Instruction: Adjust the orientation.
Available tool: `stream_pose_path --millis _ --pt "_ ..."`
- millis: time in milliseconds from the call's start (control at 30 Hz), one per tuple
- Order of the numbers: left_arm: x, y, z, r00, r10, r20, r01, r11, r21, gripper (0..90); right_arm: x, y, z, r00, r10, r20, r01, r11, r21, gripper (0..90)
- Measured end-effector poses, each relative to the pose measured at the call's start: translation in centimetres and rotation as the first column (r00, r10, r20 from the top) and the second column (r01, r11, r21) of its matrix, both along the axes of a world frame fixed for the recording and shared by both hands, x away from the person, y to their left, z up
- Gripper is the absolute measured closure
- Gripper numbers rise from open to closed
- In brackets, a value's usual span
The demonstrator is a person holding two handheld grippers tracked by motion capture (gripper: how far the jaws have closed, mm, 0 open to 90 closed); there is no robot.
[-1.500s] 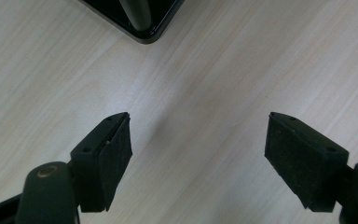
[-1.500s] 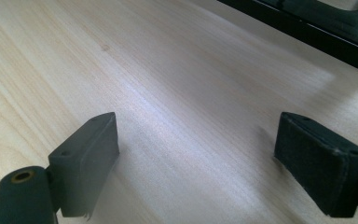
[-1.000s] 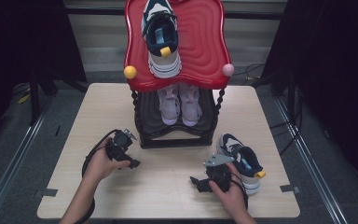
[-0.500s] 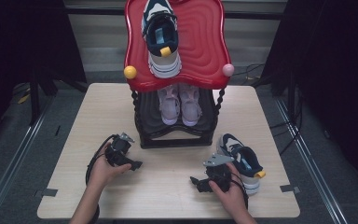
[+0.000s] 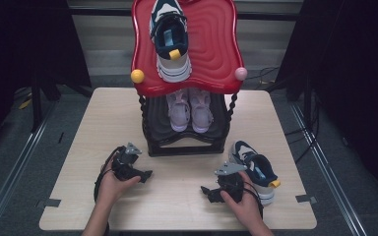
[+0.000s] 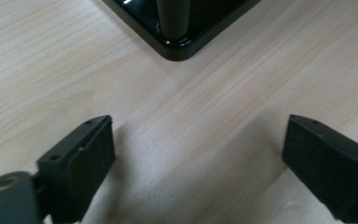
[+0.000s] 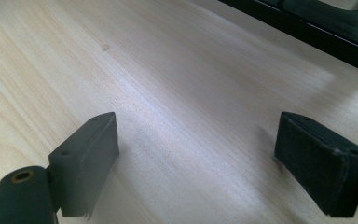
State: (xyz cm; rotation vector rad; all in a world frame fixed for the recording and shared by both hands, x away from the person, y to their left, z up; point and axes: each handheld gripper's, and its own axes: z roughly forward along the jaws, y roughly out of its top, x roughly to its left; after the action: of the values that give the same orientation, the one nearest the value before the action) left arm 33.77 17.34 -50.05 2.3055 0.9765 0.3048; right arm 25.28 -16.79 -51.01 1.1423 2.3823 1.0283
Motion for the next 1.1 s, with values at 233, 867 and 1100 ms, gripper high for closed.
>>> stream_pose_path --millis 233,867,1100 --pt "-0.3 0.1 -0.4 0.9995 0.008 0.031 -0.008 0.9996 -0.027 2.4 -0.2 -0.3 0.0 1.0 -0.004 0.006 0.004 1.0 0.001 14.8" --pt "-0.8 0.4 -1.0 0.9963 0.025 0.083 -0.019 0.9971 -0.074 0.9 0.3 -1.6 5.7 0.9949 0.096 -0.028 -0.097 0.9953 -0.007 23.5" --pt "-0.8 0.4 -1.0 0.9962 0.027 0.083 -0.021 0.997 -0.074 0.8 0.4 -2.7 8.0 0.9934 0.111 -0.032 -0.112 0.9924 -0.05 26.7"
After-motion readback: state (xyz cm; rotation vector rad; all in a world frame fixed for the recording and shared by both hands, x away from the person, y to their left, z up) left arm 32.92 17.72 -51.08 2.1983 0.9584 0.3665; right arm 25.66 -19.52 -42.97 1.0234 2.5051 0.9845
